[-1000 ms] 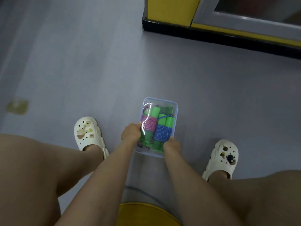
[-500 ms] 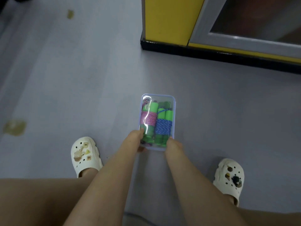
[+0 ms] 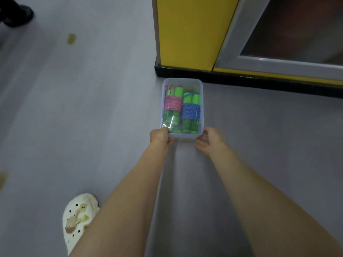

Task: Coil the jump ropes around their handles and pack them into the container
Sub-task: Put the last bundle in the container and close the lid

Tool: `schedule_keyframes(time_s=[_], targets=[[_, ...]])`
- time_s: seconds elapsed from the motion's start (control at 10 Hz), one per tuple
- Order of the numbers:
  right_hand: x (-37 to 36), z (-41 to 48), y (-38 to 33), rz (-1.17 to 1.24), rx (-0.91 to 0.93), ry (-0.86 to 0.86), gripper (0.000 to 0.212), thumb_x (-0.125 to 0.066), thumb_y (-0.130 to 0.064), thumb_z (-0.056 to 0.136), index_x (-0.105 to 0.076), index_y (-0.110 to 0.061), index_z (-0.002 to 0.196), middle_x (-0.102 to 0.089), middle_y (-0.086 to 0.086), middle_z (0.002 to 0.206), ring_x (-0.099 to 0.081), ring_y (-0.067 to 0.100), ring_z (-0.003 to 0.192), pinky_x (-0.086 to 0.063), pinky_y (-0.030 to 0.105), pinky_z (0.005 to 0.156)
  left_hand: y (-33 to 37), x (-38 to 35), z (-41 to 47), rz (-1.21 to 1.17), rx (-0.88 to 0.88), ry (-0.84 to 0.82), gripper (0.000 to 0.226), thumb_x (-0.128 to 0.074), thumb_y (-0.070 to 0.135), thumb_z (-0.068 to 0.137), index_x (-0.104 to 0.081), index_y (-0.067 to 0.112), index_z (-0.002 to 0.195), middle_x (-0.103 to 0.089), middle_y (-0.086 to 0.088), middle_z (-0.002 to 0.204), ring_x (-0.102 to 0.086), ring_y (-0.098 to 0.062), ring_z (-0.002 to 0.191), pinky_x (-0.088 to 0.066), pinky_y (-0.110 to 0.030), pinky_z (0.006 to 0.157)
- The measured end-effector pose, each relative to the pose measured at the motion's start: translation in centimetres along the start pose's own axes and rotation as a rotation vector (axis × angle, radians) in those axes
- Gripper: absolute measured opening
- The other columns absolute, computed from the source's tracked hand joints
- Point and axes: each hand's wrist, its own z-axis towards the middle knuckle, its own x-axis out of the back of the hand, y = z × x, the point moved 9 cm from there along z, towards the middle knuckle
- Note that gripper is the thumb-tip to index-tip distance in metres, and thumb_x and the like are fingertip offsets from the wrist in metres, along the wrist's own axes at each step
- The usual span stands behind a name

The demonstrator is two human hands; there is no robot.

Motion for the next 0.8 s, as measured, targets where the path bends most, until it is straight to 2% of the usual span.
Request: schedule_keyframes(time_s=[0.1, 0.2, 0.3, 0.4, 0.5, 0.6, 0.7, 0.8], targets=[[-1.2, 0.6, -1.8, 0.081, 0.006, -0.038, 0.013, -0.042, -0.015, 0.096, -0.054, -0.010, 0.094, -0.057, 0.012, 0.090, -0.057, 0.025, 0.079, -0.046, 0.038, 0.087, 1.6, -1.1, 1.2, -0.058, -0.027, 0.010, 0.011, -0.060, 0.015, 0.089, -0.057, 0.004, 0.091, -0.048, -0.009, 0.063, -0.042, -0.017, 0.045, -0.040, -0.022, 0.045], [-2.2, 1.5, -2.8, 0.201, 0.024, -0.059, 0.019, -0.041, -0.011, 0.097, -0.051, -0.008, 0.081, -0.054, 0.009, 0.081, -0.054, 0.020, 0.070, -0.045, 0.041, 0.097, 2.8, -1.4, 1.9, -0.168, -0.067, 0.046, 0.017, -0.065, 0.019, 0.077, -0.057, 0.005, 0.084, -0.051, -0.010, 0.068, -0.045, -0.022, 0.052, -0.044, -0.028, 0.055], [-3.1, 2.0, -2.8, 0.253, 0.029, -0.067, 0.018, -0.042, -0.012, 0.096, -0.051, -0.010, 0.080, -0.052, 0.008, 0.082, -0.053, 0.020, 0.071, -0.043, 0.042, 0.101, 3.1, -1.2, 2.4, -0.233, -0.090, 0.080, 0.016, -0.061, 0.025, 0.068, -0.052, 0.012, 0.069, -0.051, -0.007, 0.069, -0.050, -0.026, 0.065, -0.046, -0.034, 0.070], [-3.6, 1.7, -2.3, 0.287, 0.015, -0.094, 0.020, -0.042, -0.012, 0.096, -0.052, -0.008, 0.079, -0.056, 0.011, 0.085, -0.058, 0.027, 0.084, -0.043, 0.041, 0.102, 2.4, -1.1, 1.8, -0.393, -0.069, 0.085, 0.013, -0.056, 0.012, 0.082, -0.054, 0.011, 0.069, -0.053, -0.006, 0.065, -0.051, -0.023, 0.061, -0.042, -0.029, 0.060], [-3.9, 0.9, -2.0, 0.282, -0.023, -0.120, 0.021, -0.042, -0.015, 0.096, -0.057, -0.002, 0.097, -0.055, 0.023, 0.120, -0.050, 0.037, 0.121, -0.037, 0.040, 0.104, 1.7, -1.4, 0.9, -0.604, -0.038, 0.057, 0.010, -0.050, 0.009, 0.086, -0.060, 0.006, 0.087, -0.058, -0.007, 0.079, -0.054, -0.021, 0.066, -0.046, -0.027, 0.058], [-4.3, 0.0, -2.2, 0.249, -0.022, -0.111, 0.041, -0.045, -0.017, 0.095, -0.048, 0.002, 0.131, -0.048, 0.024, 0.137, -0.044, 0.035, 0.129, -0.034, 0.039, 0.106, 2.1, -1.7, 0.2, -0.600, -0.048, -0.012, 0.025, -0.049, 0.008, 0.089, -0.061, 0.004, 0.110, -0.060, -0.009, 0.092, -0.057, -0.018, 0.068, -0.047, -0.024, 0.060], [-5.0, -1.5, -2.6, 0.237, -0.023, -0.152, 0.043, -0.045, -0.016, 0.096, -0.043, 0.001, 0.136, -0.048, 0.019, 0.137, -0.042, 0.032, 0.132, -0.035, 0.039, 0.105, 2.7, -2.0, -0.6, -0.445, -0.039, -0.113, 0.024, -0.052, 0.009, 0.089, -0.060, 0.005, 0.111, -0.059, -0.011, 0.089, -0.052, -0.017, 0.065, -0.041, -0.023, 0.052], [-4.8, -2.7, -3.0, 0.102, 0.006, -0.150, 0.042, -0.046, -0.021, 0.096, -0.044, -0.005, 0.135, -0.056, 0.009, 0.110, -0.045, 0.028, 0.129, -0.036, 0.039, 0.102, 3.2, -2.2, -3.0, -0.214, -0.026, -0.240, 0.008, -0.047, 0.013, 0.096, -0.055, 0.011, 0.096, -0.051, -0.009, 0.083, -0.047, -0.015, 0.063, -0.035, -0.025, 0.055]])
